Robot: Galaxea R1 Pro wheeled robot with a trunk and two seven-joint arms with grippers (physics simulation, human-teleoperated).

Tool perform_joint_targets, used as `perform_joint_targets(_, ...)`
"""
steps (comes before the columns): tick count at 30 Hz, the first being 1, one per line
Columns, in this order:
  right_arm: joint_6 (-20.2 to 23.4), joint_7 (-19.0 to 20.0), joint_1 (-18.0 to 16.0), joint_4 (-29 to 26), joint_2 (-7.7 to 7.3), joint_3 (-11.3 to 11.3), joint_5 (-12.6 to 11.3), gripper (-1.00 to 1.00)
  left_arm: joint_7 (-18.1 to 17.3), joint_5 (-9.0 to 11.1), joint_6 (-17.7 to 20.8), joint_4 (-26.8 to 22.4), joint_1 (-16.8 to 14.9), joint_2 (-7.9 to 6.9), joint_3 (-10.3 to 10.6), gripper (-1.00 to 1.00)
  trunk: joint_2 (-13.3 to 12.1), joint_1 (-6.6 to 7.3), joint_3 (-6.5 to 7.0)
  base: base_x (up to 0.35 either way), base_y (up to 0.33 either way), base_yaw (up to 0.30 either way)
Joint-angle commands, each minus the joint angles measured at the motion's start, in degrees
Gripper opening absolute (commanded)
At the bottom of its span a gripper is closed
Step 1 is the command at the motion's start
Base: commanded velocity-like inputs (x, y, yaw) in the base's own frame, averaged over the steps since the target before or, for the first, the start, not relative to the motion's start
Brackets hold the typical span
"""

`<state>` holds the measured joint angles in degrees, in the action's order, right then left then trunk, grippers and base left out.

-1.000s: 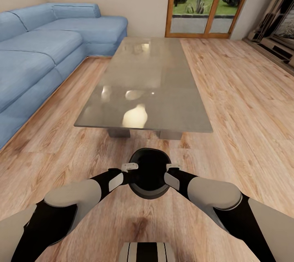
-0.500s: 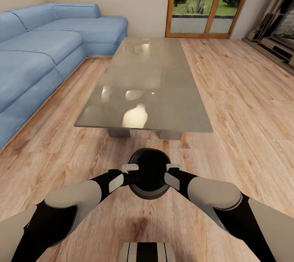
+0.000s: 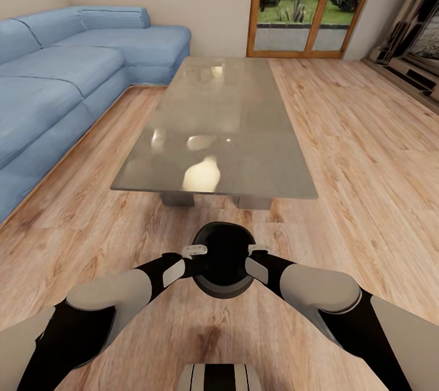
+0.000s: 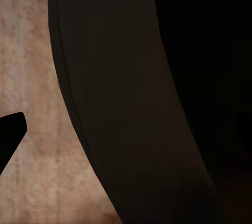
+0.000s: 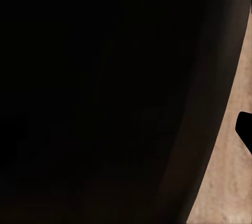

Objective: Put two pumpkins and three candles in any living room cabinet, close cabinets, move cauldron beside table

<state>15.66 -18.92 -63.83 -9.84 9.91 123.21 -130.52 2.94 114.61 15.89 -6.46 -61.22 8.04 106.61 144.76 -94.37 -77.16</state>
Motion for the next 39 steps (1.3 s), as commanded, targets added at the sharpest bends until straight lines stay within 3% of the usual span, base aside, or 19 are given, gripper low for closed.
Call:
perform_joint_targets(1, 0.2, -0.2, -0.1, -0.1, -0.03, 0.2, -0.1, 1.00, 0.5, -0.1, 0.2, 0.0, 0.0, -0.04, 1.3, 1.00, 0.0, -0.27, -0.05, 0.000, 0.000, 0.000)
perform_joint_targets(39, 0.3, -0.2, -0.1, -0.1, -0.16, 0.2, -0.1, 1.00, 0.6, -0.1, 0.0, 0.1, 0.0, -0.13, 1.2, 1.00, -0.3, 0.24, 4.38, 0.000, 0.000, 0.000)
